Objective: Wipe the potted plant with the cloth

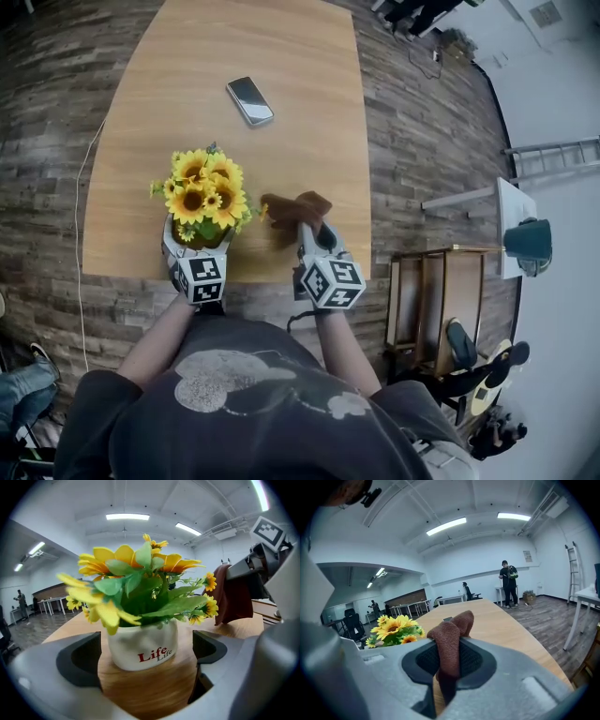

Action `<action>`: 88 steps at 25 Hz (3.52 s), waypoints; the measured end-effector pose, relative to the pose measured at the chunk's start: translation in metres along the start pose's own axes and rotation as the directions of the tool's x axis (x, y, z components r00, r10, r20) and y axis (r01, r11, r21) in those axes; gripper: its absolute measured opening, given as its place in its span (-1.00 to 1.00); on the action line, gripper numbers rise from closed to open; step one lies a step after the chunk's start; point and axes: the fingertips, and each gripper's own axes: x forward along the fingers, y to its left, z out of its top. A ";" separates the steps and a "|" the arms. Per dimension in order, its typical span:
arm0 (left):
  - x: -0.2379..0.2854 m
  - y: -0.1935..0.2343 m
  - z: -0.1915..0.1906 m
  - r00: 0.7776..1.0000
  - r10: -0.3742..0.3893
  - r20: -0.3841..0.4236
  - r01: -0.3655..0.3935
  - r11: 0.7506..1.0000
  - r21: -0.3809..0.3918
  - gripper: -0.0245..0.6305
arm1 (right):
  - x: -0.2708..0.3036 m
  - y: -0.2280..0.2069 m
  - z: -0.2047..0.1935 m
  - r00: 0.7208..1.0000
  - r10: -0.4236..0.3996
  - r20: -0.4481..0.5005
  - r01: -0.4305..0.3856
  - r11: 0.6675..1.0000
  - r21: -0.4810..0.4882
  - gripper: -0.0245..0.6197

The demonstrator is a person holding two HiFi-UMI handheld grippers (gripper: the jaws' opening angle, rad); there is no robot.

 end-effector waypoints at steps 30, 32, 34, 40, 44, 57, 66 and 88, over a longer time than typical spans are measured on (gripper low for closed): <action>0.014 0.017 0.006 0.999 -0.007 -0.037 0.007 1.000 0.008 0.86 | 0.133 0.071 -0.018 0.794 0.534 -0.290 -0.580 0.809 -0.097 -0.77; 0.014 0.017 0.006 0.999 -0.009 -0.036 0.009 1.000 0.005 0.86 | 0.141 0.083 -0.026 0.764 0.561 -0.320 -0.617 0.780 -0.104 -0.77; 0.014 0.017 0.005 0.999 -0.013 -0.047 0.013 1.000 0.003 0.86 | 0.149 0.092 -0.033 0.741 0.575 -0.346 -0.642 0.758 -0.114 -0.77; 0.012 0.017 0.005 0.998 -0.027 -0.056 0.028 1.000 0.008 0.86 | 0.167 0.119 -0.050 0.653 0.639 -0.405 -0.723 0.685 -0.085 -0.77; 0.011 0.016 0.004 0.997 -0.045 -0.056 0.046 0.999 0.014 0.86 | 0.161 0.130 -0.054 0.598 0.686 -0.415 -0.770 0.636 -0.059 -0.77; 0.009 0.017 0.001 0.993 -0.112 -0.049 0.113 0.993 0.035 0.86 | 0.119 0.125 -0.073 0.573 0.701 -0.425 -0.785 0.619 -0.038 -0.77; 0.008 0.011 0.000 0.976 -0.214 -0.045 0.218 0.972 0.090 0.86 | 0.076 0.126 -0.094 0.542 0.701 -0.463 -0.795 0.607 -0.013 -0.77; 0.010 -0.033 0.005 0.747 -0.655 -0.112 0.651 0.686 0.326 0.86 | 0.086 0.039 -0.073 0.802 0.481 -0.354 -0.518 0.855 -0.012 -0.77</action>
